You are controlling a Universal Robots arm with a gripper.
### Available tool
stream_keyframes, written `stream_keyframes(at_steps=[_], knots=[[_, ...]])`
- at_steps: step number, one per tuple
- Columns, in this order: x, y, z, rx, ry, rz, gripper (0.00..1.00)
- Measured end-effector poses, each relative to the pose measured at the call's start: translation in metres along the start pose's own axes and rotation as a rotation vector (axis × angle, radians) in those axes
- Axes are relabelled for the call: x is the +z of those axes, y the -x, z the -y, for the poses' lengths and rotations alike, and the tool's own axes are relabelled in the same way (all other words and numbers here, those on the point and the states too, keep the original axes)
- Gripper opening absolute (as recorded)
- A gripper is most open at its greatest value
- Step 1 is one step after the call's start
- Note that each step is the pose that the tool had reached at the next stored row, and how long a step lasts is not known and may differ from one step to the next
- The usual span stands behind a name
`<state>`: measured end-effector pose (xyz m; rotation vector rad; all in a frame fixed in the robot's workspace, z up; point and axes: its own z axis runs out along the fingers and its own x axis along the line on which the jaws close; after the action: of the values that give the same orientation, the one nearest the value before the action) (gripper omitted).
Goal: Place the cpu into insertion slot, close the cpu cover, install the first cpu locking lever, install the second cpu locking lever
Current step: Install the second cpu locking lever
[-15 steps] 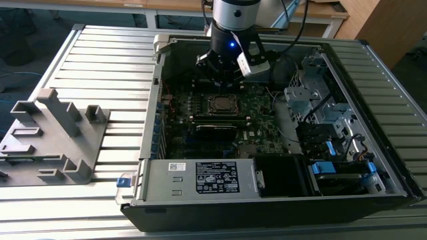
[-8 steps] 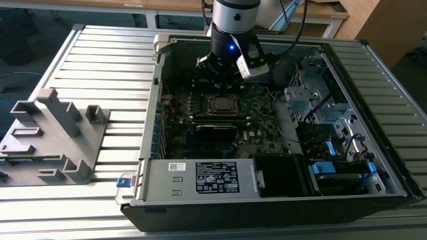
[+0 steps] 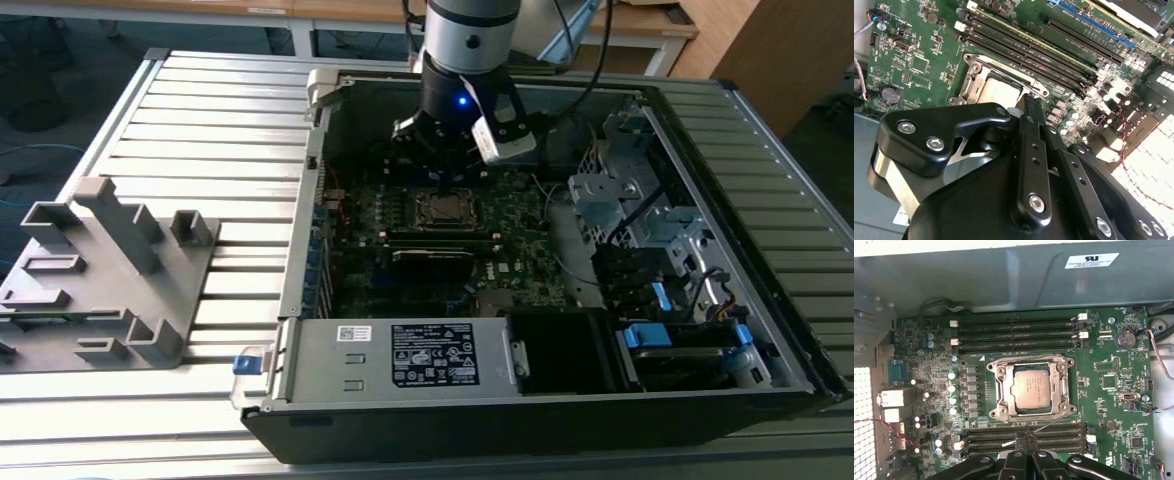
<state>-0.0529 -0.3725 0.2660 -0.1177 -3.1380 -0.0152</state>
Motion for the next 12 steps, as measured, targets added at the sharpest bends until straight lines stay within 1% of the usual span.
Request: stream_keyframes(at_steps=[6,12], knots=[[0.0026,0.0001,0.0018,0.0,-0.0006,0.0001,0.11],[0.0027,0.0001,0.0018,0.0,-0.0007,0.0001,0.11]])
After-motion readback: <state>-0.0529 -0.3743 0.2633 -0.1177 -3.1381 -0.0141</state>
